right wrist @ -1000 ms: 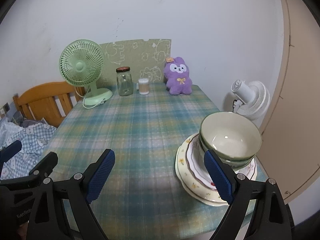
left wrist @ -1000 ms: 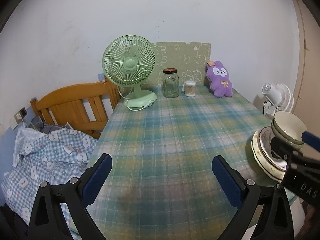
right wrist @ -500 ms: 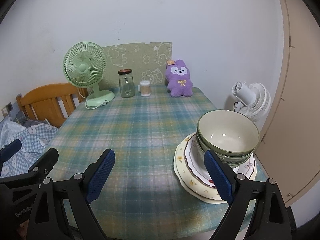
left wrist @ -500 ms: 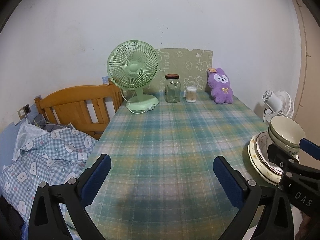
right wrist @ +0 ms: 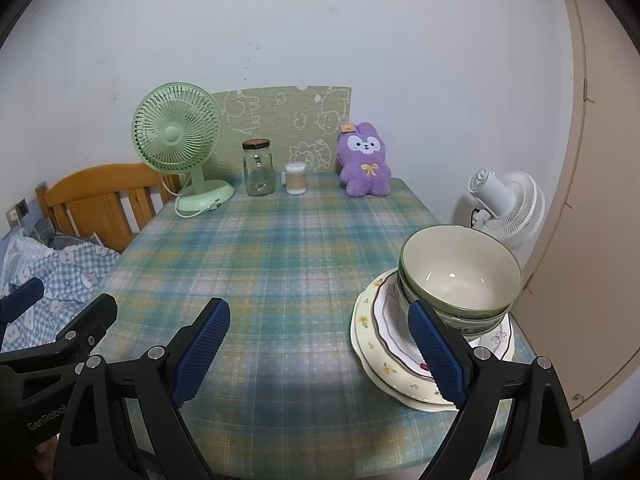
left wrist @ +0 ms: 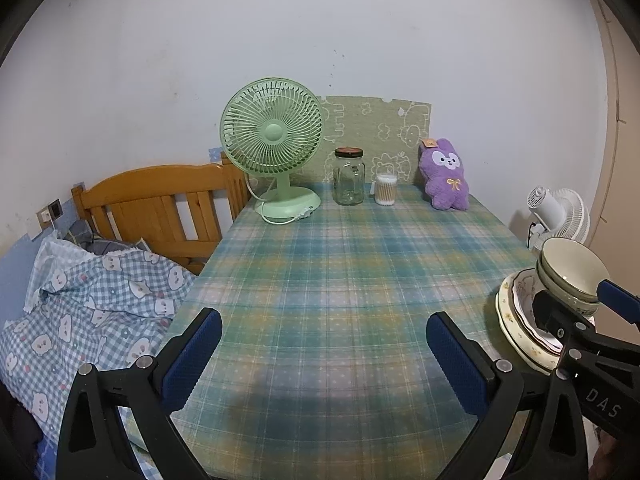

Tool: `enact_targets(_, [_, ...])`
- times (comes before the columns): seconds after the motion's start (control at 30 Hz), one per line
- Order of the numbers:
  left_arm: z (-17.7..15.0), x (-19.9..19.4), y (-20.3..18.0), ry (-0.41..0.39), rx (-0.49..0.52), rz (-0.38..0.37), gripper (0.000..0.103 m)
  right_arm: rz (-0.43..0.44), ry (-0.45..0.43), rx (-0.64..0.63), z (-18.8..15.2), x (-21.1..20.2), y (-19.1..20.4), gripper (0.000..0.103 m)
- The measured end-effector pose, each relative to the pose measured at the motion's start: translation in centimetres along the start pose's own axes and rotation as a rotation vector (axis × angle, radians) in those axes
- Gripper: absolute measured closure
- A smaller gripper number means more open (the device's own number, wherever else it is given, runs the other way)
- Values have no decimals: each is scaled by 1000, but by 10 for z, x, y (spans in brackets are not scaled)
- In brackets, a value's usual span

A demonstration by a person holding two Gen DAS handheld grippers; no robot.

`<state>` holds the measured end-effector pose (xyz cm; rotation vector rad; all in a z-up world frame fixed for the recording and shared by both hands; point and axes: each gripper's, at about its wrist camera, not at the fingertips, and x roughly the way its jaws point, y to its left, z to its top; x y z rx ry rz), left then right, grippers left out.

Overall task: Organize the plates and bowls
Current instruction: 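Withdraw both open grippers from the stacked bowl and plates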

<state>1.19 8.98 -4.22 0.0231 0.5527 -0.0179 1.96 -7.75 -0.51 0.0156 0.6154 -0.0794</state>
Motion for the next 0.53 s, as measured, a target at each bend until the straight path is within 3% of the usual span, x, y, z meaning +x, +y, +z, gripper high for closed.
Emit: enact_targets(0.53, [1,1,3,7,-7,5,0,4,16,-9,2,4,1,11])
